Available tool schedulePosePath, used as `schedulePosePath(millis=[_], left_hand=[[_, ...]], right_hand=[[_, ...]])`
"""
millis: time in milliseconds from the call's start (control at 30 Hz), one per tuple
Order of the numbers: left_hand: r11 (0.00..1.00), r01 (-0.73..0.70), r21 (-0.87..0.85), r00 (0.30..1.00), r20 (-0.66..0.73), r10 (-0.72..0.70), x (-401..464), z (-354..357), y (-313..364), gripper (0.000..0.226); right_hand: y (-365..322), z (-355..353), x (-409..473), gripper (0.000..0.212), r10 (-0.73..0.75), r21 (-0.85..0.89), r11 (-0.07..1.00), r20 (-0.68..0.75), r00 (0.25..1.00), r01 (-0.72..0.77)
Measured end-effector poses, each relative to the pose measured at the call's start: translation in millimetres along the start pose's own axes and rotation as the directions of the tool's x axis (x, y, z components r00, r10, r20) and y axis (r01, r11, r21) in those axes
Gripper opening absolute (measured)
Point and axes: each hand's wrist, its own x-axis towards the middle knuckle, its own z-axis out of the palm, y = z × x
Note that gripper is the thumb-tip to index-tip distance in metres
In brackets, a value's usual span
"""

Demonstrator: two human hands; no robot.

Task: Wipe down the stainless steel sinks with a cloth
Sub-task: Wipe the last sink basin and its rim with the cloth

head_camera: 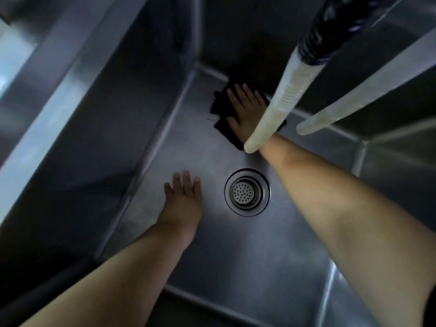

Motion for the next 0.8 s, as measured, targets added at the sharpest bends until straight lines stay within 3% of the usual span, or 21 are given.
schedulePosePath(millis=[233, 400, 500, 633, 800], left_hand=[[0.999, 0.001, 0.039, 1.000, 0.029, -0.002, -5.2, -4.3, 1.5, 0.119], [0.998, -0.007, 0.059, 0.999, 0.040, 0.004, -5.4, -4.3, 0.8, 0.130], [0.998, -0.003, 0.060, 0.999, 0.033, 0.001, -4.9, -4.1, 1.2, 0.131], [0.997, -0.004, 0.073, 0.999, 0.033, 0.002, -6.9, -6.1, 2.1, 0.130], [0.997, 0.003, 0.082, 0.999, 0.039, -0.007, -11.1, -11.6, 5.2, 0.129]], right_hand=[[73.9, 15.9, -87.8, 0.068, 0.196, -0.009, 0.980, -0.031, 0.980, -0.196], [109.2, 28.0, -136.5, 0.069, 0.391, -0.049, 0.919, -0.036, 0.920, -0.392], [116.7, 34.4, -153.6, 0.070, 0.525, -0.037, 0.850, -0.033, 0.850, -0.526], [106.3, 37.1, -164.9, 0.073, 0.730, 0.049, 0.683, -0.037, 0.682, -0.729], [67.8, 41.6, -190.6, 0.073, 0.818, 0.107, 0.574, -0.021, 0.575, -0.812]])
